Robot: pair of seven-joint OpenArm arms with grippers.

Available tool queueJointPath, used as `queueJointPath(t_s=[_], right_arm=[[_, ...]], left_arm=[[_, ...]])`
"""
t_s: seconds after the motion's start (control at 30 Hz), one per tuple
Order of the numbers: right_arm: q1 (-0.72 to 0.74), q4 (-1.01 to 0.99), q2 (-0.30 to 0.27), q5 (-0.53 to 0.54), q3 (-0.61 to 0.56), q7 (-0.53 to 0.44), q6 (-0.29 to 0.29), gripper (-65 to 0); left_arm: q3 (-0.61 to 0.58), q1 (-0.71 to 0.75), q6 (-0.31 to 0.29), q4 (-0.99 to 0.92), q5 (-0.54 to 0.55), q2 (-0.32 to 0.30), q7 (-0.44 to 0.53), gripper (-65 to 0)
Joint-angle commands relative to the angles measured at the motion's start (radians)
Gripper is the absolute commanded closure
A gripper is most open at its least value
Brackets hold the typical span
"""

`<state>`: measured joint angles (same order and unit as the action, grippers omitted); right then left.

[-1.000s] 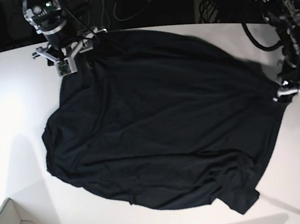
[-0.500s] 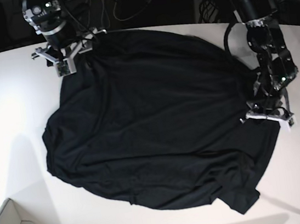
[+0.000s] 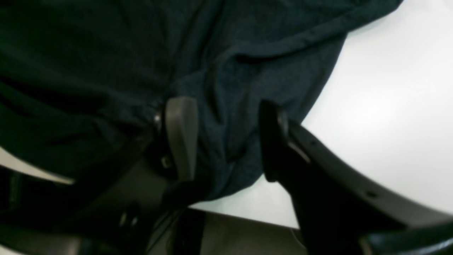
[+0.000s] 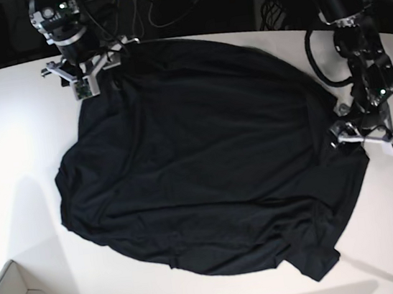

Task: Layout the t-shirt on the table in an organized manner, then fold the t-shirt properly

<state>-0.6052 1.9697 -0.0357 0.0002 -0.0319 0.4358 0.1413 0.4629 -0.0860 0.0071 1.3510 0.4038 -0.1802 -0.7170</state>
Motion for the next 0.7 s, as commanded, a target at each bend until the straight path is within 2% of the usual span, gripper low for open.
queueJointPath(t_s=[0.0, 0.37, 0.47, 0.67], right_arm=[[-0.003, 0.016, 0.000, 0.005, -0.001, -0.022, 0.004, -28.8], [-0.003, 0.016, 0.000, 0.005, 0.000, -0.022, 0.004, -28.8], [-0.003, 0.016, 0.000, 0.005, 0.002, -0.022, 0.004, -28.8], [-0.003, 0.016, 0.000, 0.005, 0.000, -0.022, 0.004, -28.8]], left_arm=[[-0.003, -0.025, -0.009, 0.002, 0.016, -0.003, 0.010, -36.6], [-0.008, -0.050, -0.011, -0.049, 0.016, 0.006, 0.010, -36.3], [-0.008, -0.050, -0.012, -0.055, 0.016, 0.006, 0.010, -30.1], [-0.008, -0.050, -0.012, -0.049, 0.016, 0.006, 0.010, -11.3]])
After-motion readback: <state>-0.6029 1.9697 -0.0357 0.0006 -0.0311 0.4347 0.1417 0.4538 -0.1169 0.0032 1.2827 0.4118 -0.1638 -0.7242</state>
